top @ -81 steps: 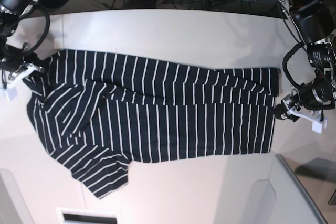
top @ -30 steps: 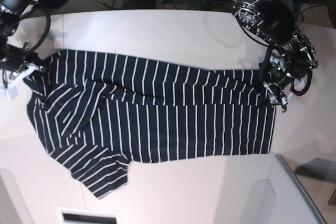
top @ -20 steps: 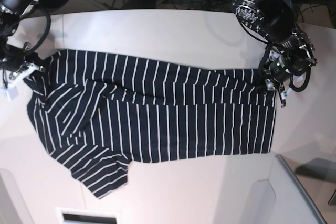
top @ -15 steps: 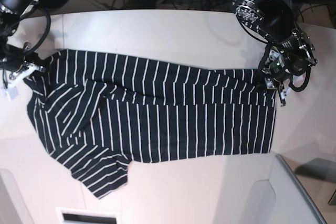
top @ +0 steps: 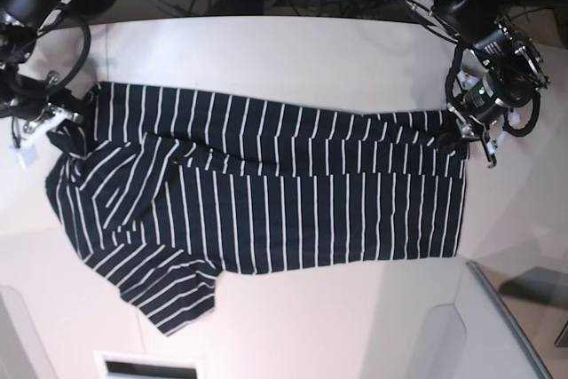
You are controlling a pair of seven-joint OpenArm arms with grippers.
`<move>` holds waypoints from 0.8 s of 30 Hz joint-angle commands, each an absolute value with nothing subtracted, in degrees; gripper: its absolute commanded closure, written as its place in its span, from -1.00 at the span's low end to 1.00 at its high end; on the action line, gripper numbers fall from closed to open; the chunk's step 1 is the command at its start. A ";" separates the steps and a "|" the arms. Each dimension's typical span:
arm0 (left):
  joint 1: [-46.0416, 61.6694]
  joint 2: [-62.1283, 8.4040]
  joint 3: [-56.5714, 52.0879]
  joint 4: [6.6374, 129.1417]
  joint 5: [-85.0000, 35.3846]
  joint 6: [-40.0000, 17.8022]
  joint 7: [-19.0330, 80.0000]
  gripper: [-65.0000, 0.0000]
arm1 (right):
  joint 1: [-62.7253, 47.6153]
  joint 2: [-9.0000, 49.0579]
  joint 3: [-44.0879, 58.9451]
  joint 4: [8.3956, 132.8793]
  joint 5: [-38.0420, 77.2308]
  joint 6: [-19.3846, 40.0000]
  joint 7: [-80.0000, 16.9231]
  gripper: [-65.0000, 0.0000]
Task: Layout the t-shirt on the table in an organized manner, then fold the t-shirt properly
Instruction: 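Grasp the shirt corner with the left gripper and pull it straight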
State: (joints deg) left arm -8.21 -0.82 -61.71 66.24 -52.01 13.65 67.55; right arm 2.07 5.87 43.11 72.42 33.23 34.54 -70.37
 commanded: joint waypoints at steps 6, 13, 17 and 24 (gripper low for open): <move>-1.27 -1.71 -59.03 76.88 -59.56 16.48 71.16 1.00 | 2.95 6.73 43.21 71.78 34.24 34.86 -69.93 0.99; 8.31 -1.98 -58.42 84.79 -60.00 16.57 71.52 1.00 | 2.95 6.73 43.21 71.87 34.24 34.86 -69.93 0.99; 11.56 -1.98 -58.33 84.97 -59.65 16.48 71.34 1.00 | 2.77 6.73 43.47 72.04 34.33 34.86 -69.93 1.00; 13.49 -2.07 -58.33 84.79 -59.47 16.22 71.16 1.00 | -0.31 4.53 43.74 82.86 34.33 34.86 -70.29 1.00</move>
State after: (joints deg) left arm 13.58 -1.23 -58.17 83.99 -58.46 16.47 70.98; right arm -0.82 4.05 43.70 81.62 33.08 34.46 -70.63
